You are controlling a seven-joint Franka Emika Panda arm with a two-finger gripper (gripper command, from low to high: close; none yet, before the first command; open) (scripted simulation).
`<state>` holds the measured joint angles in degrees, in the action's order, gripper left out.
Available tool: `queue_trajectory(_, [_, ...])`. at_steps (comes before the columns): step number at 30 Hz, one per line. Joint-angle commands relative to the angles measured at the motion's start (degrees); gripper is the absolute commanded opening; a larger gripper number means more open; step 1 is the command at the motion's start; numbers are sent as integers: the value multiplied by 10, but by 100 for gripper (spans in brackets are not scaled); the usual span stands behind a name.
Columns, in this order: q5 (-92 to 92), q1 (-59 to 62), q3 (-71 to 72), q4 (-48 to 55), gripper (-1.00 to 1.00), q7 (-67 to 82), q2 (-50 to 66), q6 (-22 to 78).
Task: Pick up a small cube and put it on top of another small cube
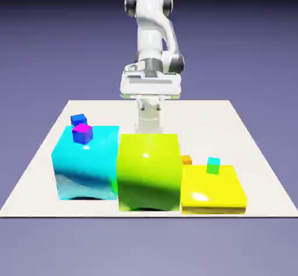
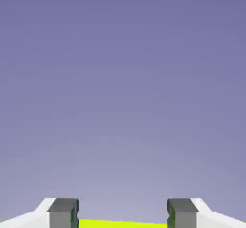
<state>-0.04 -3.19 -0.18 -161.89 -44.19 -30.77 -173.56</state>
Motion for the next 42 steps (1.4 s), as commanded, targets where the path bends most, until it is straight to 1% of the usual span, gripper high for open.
queue_trajectory(1, [0,-21,-1,-7,0,-14,16,4])
queue_trajectory(5, [1,-104,-5,-31,0,-72,75,22])
queue_trajectory(14, [42,-291,9,-16,0,-205,170,99])
queue_trajectory(18, [35,-364,0,-54,0,-256,232,106])
queue_trajectory(21, [-6,-325,-22,-116,0,-225,245,58])
queue_trajectory(22, [-7,-316,-7,-134,0,-218,234,55])
queue_trajectory(23, [-7,-316,-7,-134,0,-218,234,55])
queue_trajectory(36, [317,-288,109,-79,0,21,457,-118])
queue_trajectory(37, [317,-288,109,-79,-100,21,457,-118])
queue_trajectory(38, [317,-288,109,-79,-100,21,457,-118])
queue_trajectory(42, [217,-297,73,-96,-100,-53,388,-64])
